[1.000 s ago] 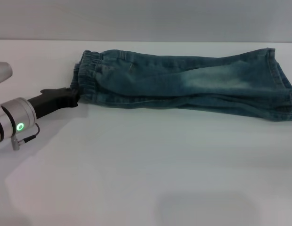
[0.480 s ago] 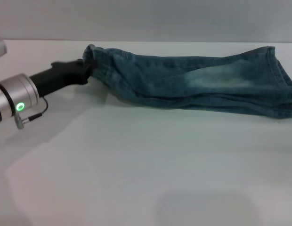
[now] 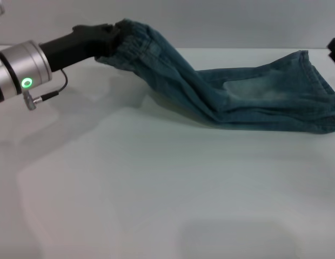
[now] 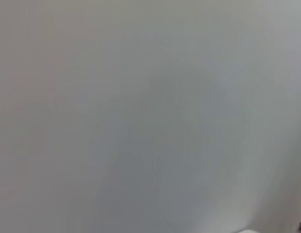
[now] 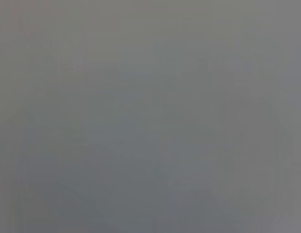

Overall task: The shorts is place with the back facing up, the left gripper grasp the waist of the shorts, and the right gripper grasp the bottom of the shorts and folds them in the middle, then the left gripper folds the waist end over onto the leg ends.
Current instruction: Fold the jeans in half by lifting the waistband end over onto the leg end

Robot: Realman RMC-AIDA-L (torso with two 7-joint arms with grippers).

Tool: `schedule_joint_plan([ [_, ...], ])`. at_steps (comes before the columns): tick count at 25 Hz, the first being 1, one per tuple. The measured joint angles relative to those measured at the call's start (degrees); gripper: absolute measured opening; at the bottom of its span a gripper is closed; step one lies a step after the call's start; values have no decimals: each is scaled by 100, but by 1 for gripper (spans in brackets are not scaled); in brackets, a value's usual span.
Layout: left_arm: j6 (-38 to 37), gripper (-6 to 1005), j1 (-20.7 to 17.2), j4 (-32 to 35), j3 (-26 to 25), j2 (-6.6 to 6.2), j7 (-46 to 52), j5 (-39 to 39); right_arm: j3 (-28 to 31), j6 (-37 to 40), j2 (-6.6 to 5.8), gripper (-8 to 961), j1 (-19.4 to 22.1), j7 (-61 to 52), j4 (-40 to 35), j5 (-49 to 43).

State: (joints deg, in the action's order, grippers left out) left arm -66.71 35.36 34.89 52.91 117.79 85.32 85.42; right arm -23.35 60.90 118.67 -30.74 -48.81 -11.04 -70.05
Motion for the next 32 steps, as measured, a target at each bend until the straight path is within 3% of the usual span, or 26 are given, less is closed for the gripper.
schedule_joint_plan([
  [13,-593,24,226,662,0,16,548,-53,-606,-848,18,651,-479,6,350,0],
  [32,-710,24,487,883,9,12,620,-125,-1699,-905,73,651,-1411,-52,1600,-15],
])
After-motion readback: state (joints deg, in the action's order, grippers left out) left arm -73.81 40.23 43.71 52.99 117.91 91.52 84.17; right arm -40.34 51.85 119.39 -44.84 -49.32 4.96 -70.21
